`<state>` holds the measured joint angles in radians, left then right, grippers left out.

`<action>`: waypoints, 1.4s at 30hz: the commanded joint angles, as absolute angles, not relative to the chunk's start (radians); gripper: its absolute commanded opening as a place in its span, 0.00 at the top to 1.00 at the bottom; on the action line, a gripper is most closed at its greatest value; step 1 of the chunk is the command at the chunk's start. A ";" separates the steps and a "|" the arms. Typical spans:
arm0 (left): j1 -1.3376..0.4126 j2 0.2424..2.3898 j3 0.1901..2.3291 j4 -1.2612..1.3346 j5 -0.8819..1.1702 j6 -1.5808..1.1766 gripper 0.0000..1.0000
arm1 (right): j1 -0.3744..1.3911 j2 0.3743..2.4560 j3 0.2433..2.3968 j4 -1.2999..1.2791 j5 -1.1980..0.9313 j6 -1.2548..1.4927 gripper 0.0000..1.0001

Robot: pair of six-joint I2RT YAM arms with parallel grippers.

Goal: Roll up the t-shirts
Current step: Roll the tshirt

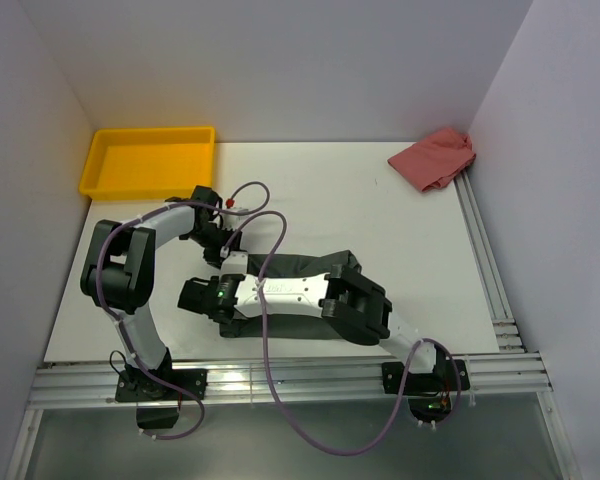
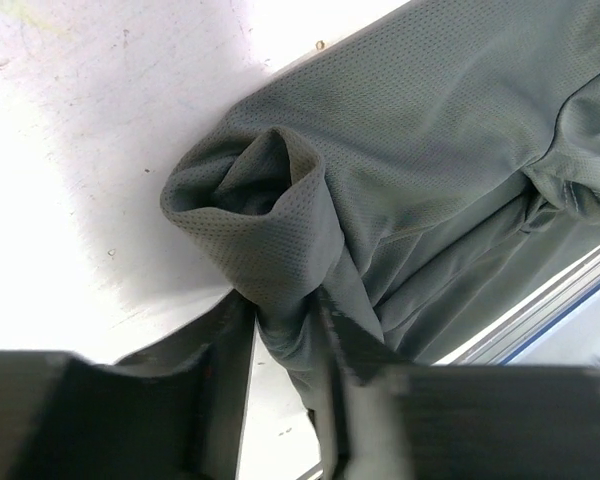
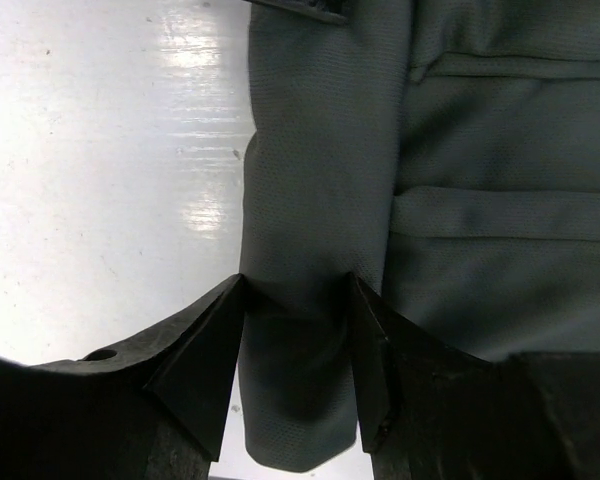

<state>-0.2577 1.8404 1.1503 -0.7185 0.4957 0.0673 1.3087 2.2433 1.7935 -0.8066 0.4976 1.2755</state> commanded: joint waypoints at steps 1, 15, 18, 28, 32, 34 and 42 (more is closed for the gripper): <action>-0.267 1.819 1.183 -0.721 0.503 0.081 0.64 | 1.305 2.290 1.856 -0.856 0.500 1.264 0.48; -0.212 1.726 1.227 -0.681 0.521 0.057 0.50 | 1.302 2.306 1.829 -0.867 0.462 1.246 0.61; -0.170 1.697 1.218 -0.675 0.557 0.069 0.49 | 1.298 2.283 1.763 -0.780 0.427 1.235 0.75; -0.074 1.623 1.152 -0.684 0.692 0.159 0.48 | 1.270 1.972 1.229 -0.149 0.324 1.301 1.00; -0.072 1.606 1.105 -0.672 0.747 0.176 0.47 | 1.269 1.884 1.025 0.131 0.304 1.391 1.00; -0.072 1.608 1.089 -0.667 0.771 0.186 0.47 | 1.266 1.846 0.901 0.246 0.284 1.422 1.00; -0.074 1.684 1.049 -0.673 0.833 0.264 0.44 | 1.252 1.859 0.667 0.739 0.216 1.520 1.00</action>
